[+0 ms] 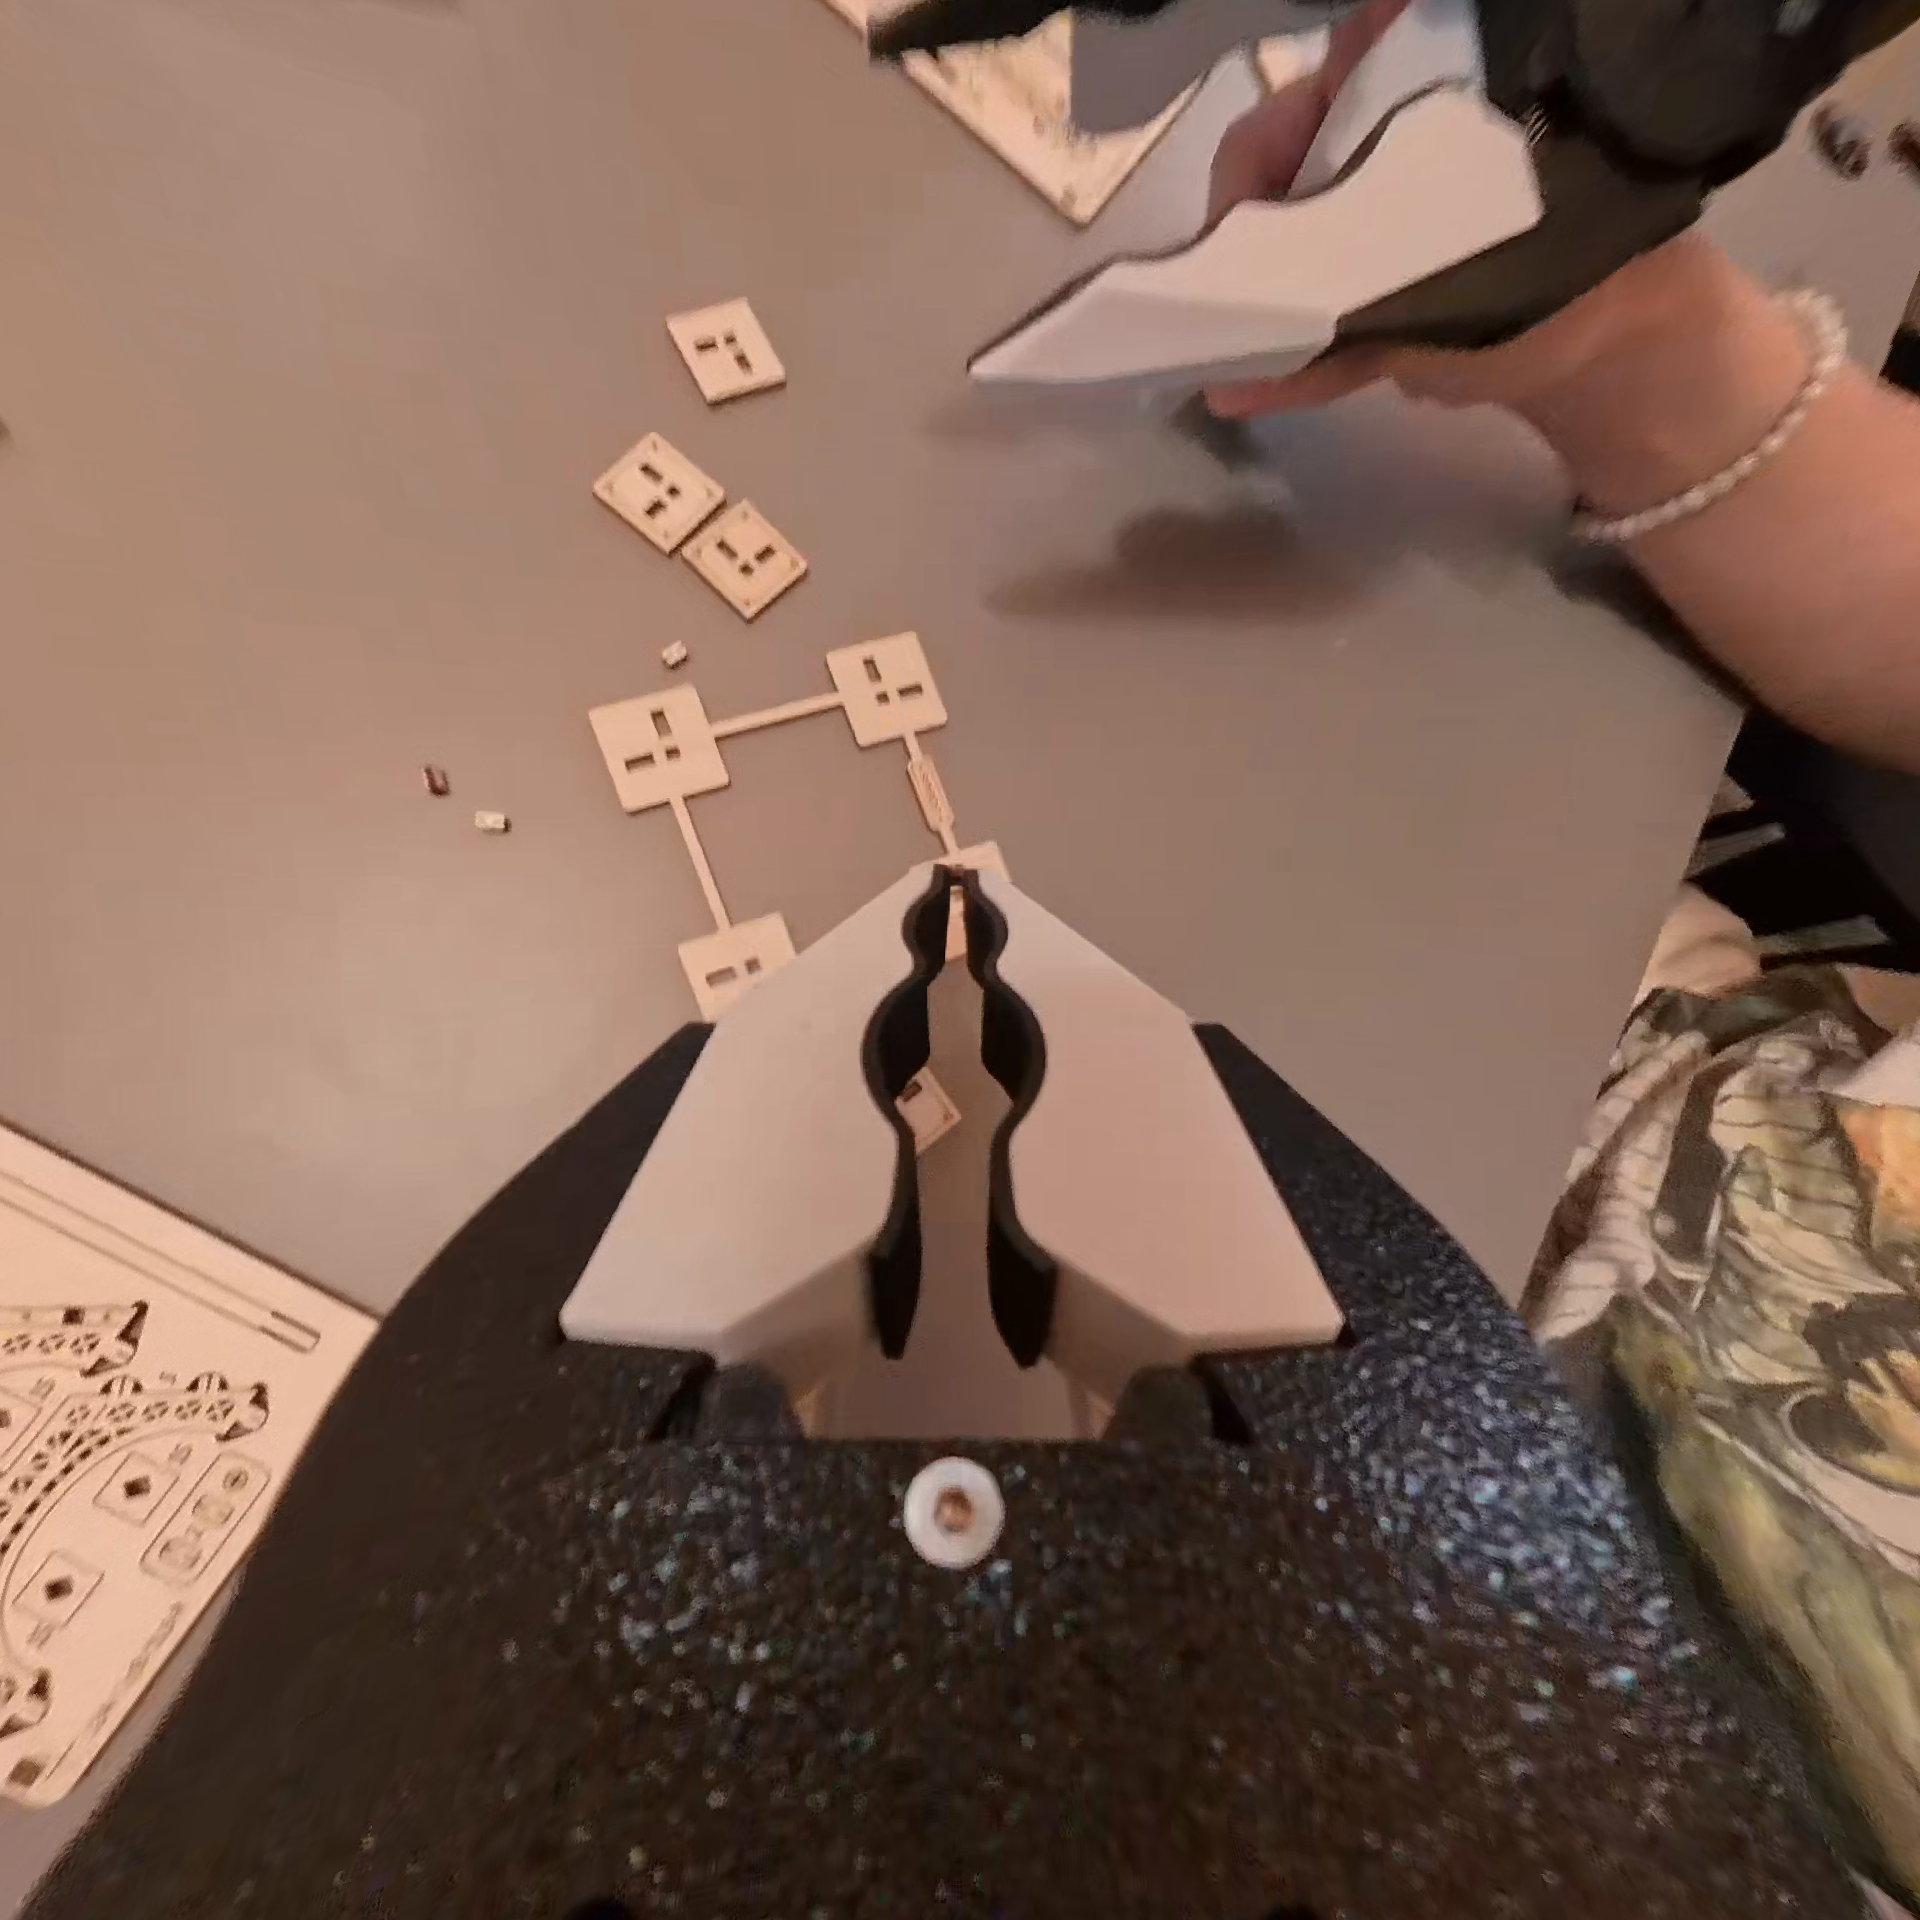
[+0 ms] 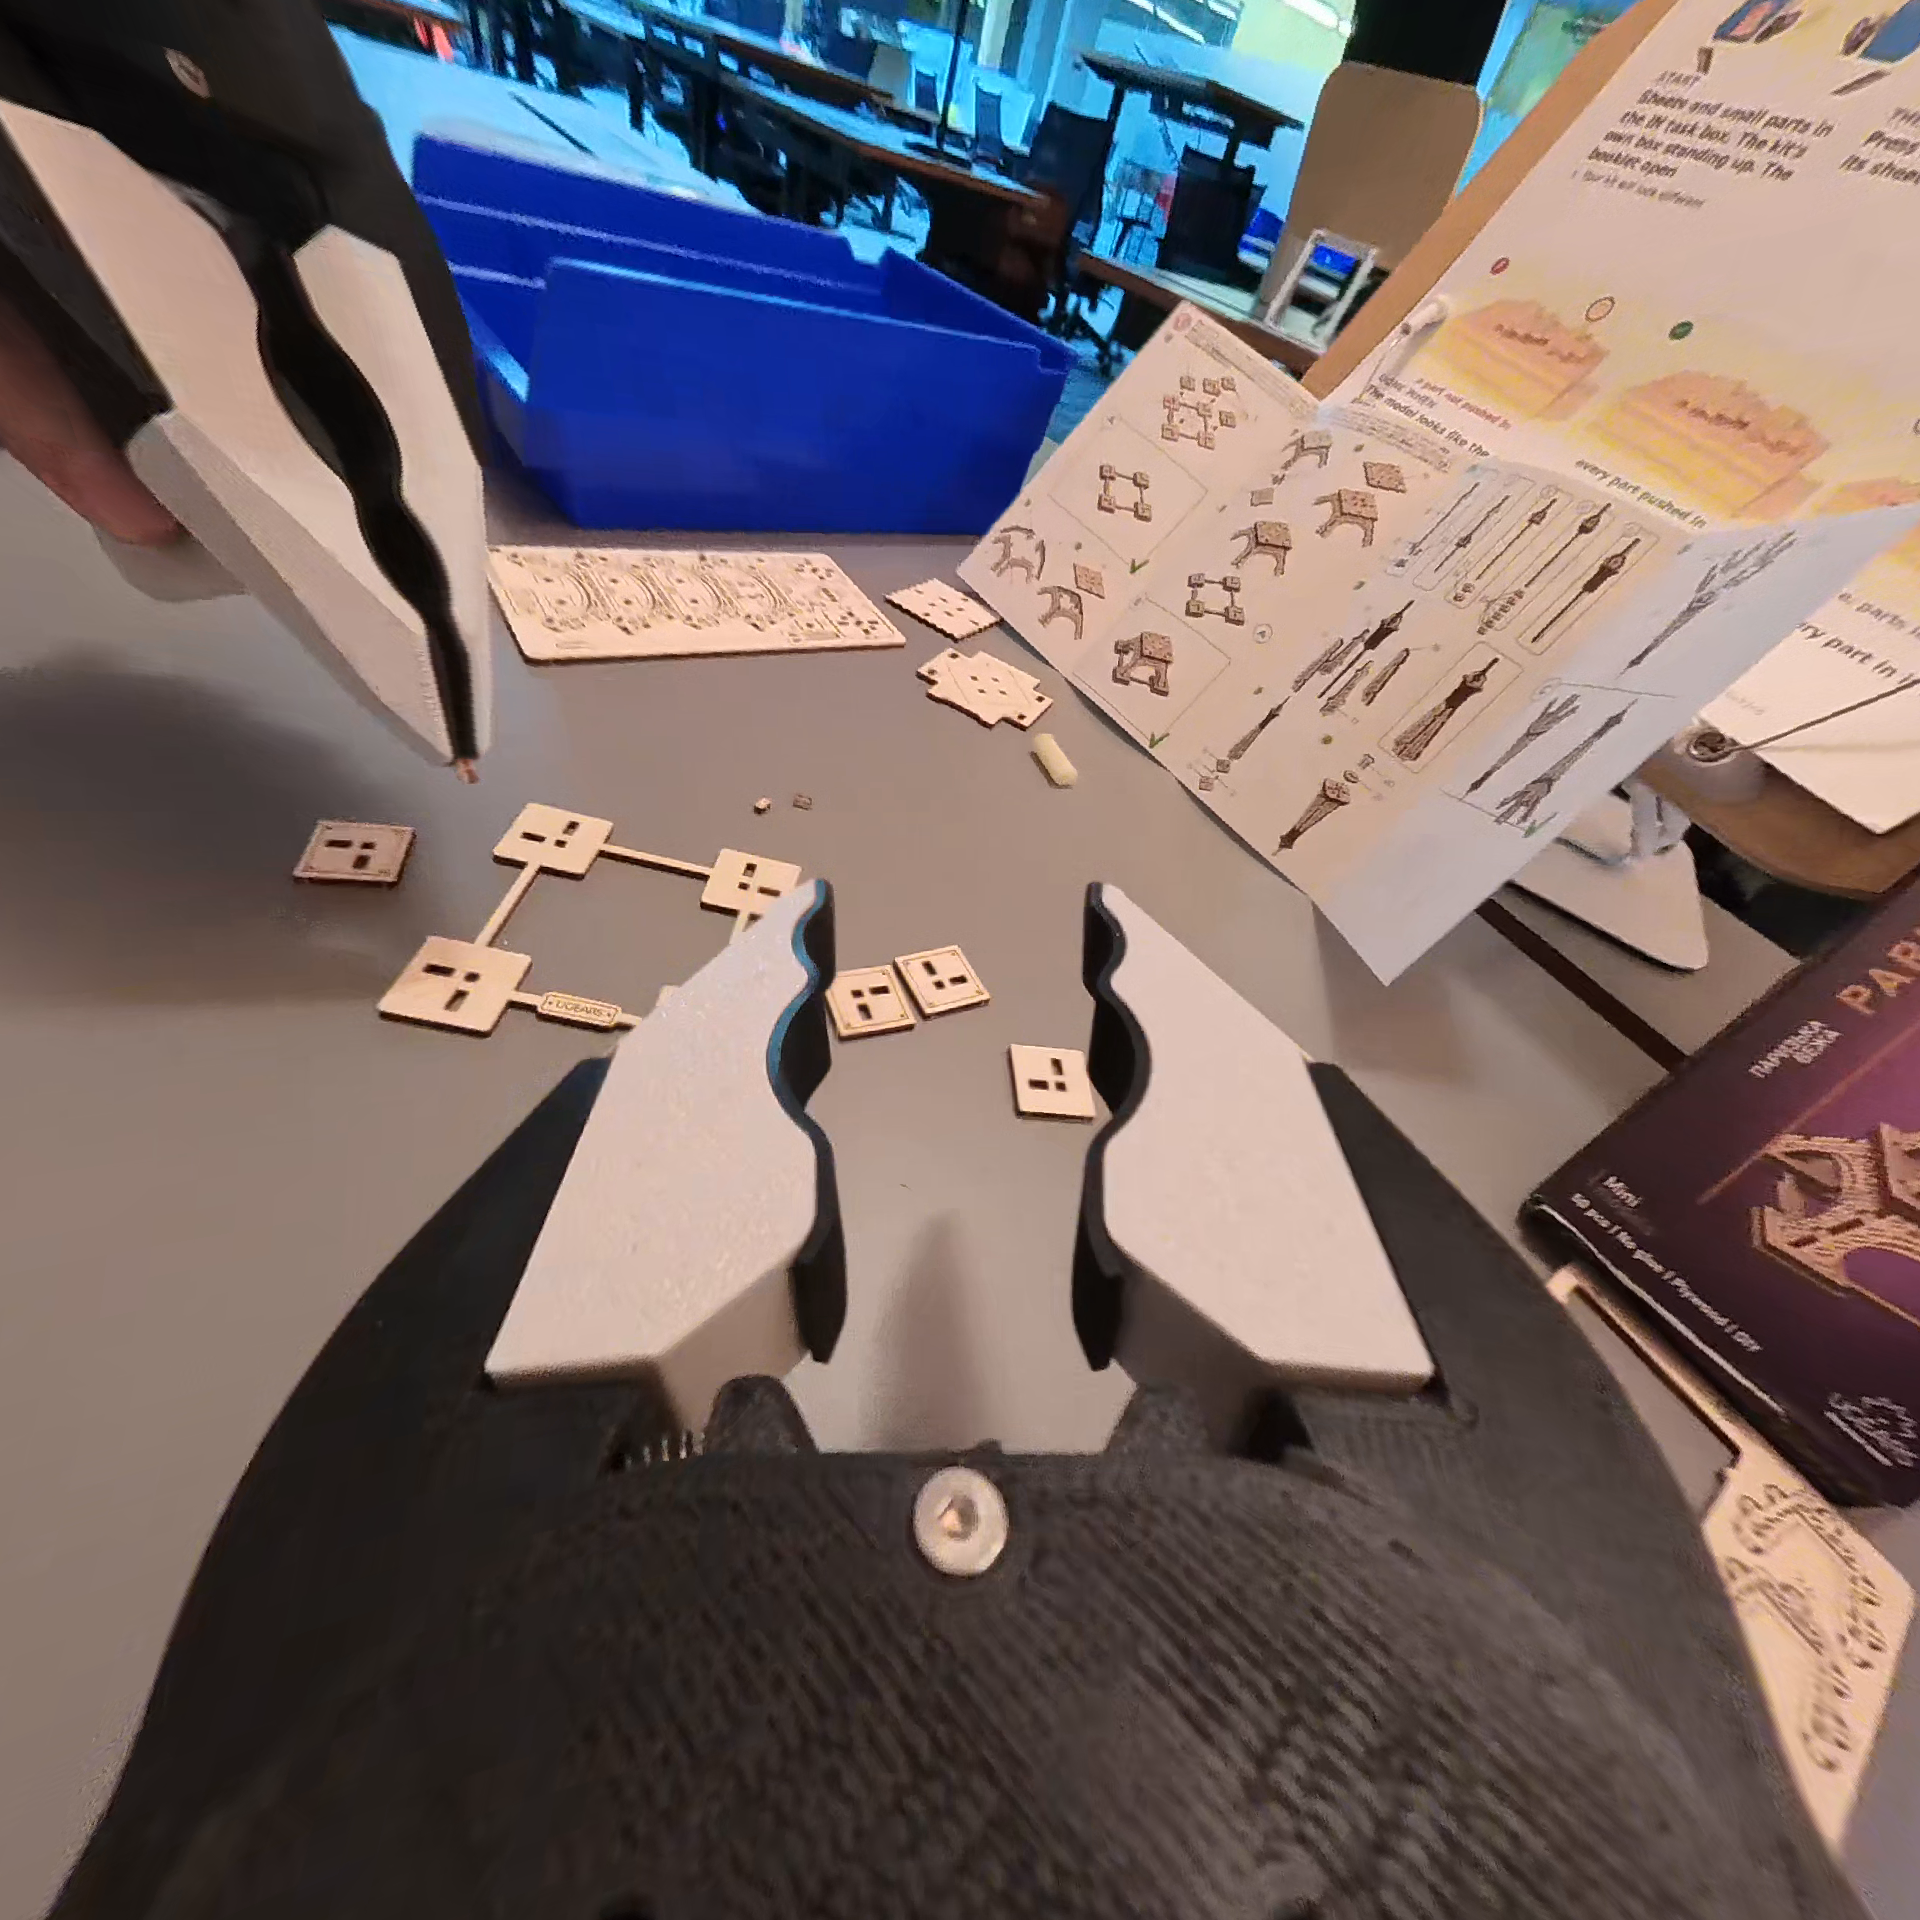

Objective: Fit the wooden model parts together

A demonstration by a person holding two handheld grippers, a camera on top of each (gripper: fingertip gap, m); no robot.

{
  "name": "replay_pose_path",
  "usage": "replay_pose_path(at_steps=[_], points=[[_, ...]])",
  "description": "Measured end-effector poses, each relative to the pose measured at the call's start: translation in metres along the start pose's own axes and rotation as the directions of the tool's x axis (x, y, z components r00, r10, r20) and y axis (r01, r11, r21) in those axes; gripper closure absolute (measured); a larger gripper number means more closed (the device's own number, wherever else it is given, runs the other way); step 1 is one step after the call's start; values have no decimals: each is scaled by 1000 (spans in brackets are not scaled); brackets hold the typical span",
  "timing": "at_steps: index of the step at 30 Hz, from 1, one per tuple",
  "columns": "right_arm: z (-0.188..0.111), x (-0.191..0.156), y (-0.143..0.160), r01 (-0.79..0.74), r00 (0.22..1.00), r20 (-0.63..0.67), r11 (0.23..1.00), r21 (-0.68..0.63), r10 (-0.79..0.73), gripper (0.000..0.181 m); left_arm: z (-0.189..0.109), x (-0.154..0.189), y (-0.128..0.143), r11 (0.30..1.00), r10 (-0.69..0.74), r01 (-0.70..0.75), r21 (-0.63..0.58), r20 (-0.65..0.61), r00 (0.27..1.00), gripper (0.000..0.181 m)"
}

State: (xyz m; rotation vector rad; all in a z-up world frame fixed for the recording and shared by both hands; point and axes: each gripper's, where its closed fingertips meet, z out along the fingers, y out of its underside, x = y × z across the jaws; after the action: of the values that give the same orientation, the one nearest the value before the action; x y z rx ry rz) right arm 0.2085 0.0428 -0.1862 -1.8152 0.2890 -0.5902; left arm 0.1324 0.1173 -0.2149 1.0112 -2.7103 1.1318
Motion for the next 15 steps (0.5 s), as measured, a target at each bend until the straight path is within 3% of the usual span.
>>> replay_pose_path(at_steps=[4,8,15], points=[[0,9,8,57,994,-83,994,-93,-65,138,5,-2,12,996,0,0,-84,0,1000,181],[-1,21,35,131,974,-139,949,-286,-176,138,14,-2,17,995,-7,5,-100,-26,1000,181],[-14,44,55,56,957,-237,909,-412,-167,136,32,-2,22,992,-27,24,-126,-28,999,181]])
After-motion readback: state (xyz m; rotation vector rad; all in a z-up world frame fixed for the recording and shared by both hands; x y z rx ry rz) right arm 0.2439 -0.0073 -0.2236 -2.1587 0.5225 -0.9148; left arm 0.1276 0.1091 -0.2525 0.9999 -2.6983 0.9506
